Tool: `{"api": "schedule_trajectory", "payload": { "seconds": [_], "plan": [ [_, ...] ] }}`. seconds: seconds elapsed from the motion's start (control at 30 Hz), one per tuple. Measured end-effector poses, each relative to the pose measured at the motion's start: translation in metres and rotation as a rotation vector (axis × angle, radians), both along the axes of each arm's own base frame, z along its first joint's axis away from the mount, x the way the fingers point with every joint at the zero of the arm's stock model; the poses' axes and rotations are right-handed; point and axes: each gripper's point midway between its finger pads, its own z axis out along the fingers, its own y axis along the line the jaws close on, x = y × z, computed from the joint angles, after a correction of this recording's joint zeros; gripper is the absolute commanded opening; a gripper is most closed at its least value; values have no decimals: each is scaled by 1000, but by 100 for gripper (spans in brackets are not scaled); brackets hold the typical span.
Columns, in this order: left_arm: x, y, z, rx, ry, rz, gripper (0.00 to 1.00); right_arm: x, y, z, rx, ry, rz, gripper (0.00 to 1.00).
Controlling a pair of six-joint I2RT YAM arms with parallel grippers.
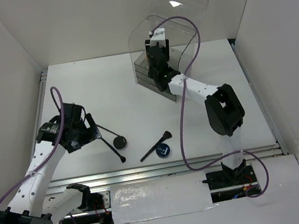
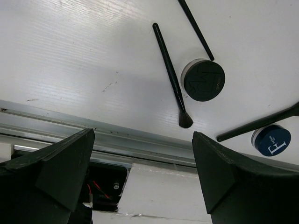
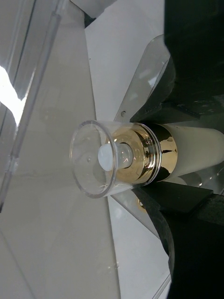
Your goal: Organize the makeup
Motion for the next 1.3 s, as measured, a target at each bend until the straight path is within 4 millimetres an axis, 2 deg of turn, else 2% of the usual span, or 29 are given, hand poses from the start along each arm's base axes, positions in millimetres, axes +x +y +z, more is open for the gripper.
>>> {"api": "schedule_trajectory", "payload": {
  "seconds": [0.13,0.27,0.4,0.47,0.5,0.57,0.6,0.7,0.77,1.1,1.23,1.3],
  "plan": [
    [1,0,-3,10,14,-13,99,0,-1,-18,-5,27,-6,0],
    [3,0,-3,12,12,-20,99,0,-2,-31,-2,47,-13,9],
    [4,-1,-3,12,8,-22,99,2,-2,-41,2,58,-17,12],
    [4,0,-3,13,8,-22,99,3,-1,-44,0,65,-18,21],
    [4,0,-3,13,8,-22,99,3,-1,-45,0,67,-18,30],
    [4,0,-3,13,8,-21,99,3,-1,-45,7,66,-18,41],
    [4,0,-4,13,8,-21,99,3,-1,-45,12,64,-18,55],
    [3,0,-7,15,15,-21,99,3,0,-45,27,60,-17,75],
    [2,0,-9,16,21,-21,99,4,0,-43,39,50,-17,81],
    [1,-1,-16,12,32,-24,99,3,1,-38,46,41,-10,98],
    [2,-2,-15,8,26,-26,100,1,1,-23,54,26,2,100],
    [3,-3,-15,4,25,-28,99,1,5,-7,66,4,19,100]
  ]
}}
